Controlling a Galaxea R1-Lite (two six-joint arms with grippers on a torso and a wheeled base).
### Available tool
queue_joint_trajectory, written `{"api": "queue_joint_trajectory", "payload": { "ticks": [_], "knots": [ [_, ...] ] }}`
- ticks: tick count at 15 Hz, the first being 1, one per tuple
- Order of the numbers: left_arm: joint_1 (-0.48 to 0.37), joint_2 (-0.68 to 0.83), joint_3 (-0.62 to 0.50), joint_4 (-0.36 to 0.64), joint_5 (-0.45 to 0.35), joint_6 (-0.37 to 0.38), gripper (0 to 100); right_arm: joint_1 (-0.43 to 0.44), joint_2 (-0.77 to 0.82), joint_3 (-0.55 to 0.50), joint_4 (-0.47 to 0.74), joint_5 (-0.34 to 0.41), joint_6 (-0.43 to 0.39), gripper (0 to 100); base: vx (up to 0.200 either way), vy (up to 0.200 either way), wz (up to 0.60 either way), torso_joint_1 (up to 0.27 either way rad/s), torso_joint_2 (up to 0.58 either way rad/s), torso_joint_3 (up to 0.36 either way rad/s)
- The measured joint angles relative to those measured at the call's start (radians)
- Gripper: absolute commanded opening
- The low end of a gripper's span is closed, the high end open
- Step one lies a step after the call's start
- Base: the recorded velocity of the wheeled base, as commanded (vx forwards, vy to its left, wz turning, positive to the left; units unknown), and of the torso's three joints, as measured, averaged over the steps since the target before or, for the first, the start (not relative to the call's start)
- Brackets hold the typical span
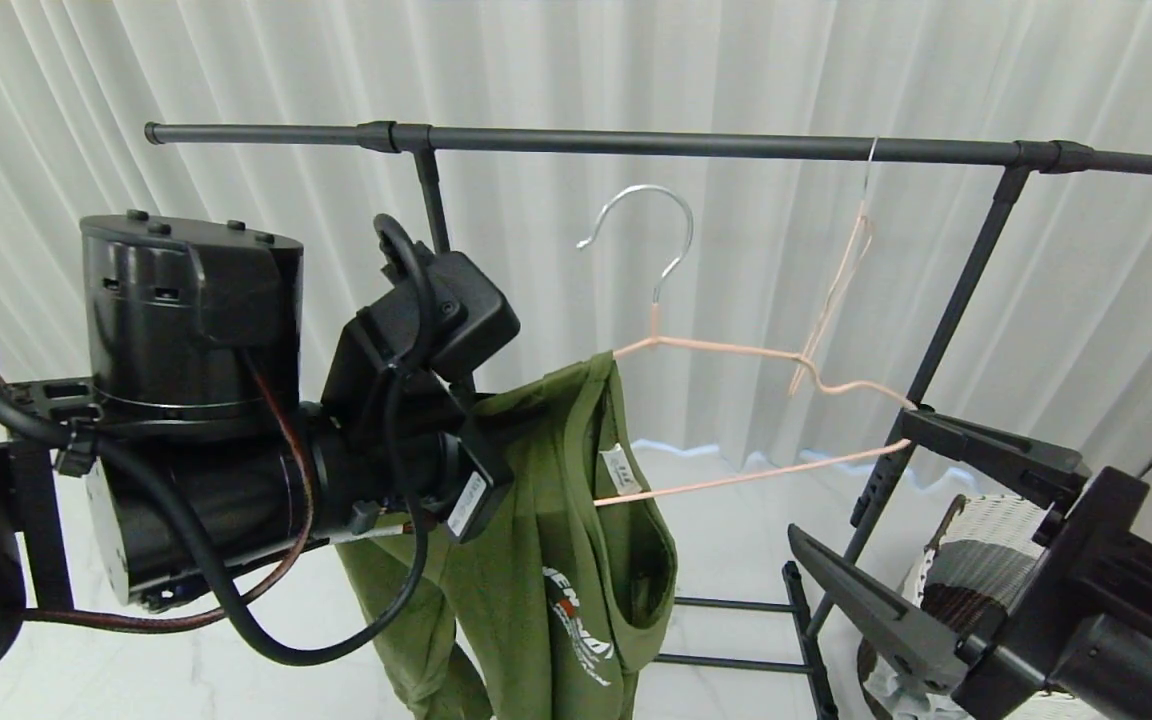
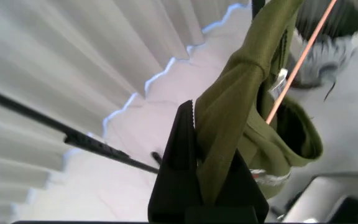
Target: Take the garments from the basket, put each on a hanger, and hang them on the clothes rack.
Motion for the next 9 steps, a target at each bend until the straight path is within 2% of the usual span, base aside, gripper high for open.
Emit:
{"api": "queue_joint_trajectory", "payload": {
  "ticks": [2, 4, 7, 9],
  "knots": [
    [-0.014, 0.000, -0.020, -0.001, 0.051, -0.076, 0, 0.011, 0.015, 0.000, 0.000, 0.000, 0.052, 100, 0.000, 0.000, 0.00, 0.000, 0.00, 0.000],
    [-0.020, -0.003, -0.037, -0.002, 0.060, -0.116, 0, 0.017, 0.042, -0.003, 0.000, 0.000, 0.107, 100, 0.000, 0.000, 0.00, 0.000, 0.00, 0.000],
    [-0.041, -0.016, -0.056, -0.003, 0.059, -0.122, 0, 0.033, 0.118, -0.045, 0.001, -0.001, 0.289, 100, 0.000, 0.000, 0.00, 0.000, 0.00, 0.000],
    [-0.062, -0.028, -0.061, -0.002, 0.059, -0.122, 0, 0.036, 0.187, -0.081, 0.001, -0.002, 0.378, 100, 0.000, 0.000, 0.00, 0.000, 0.00, 0.000]
  ]
}}
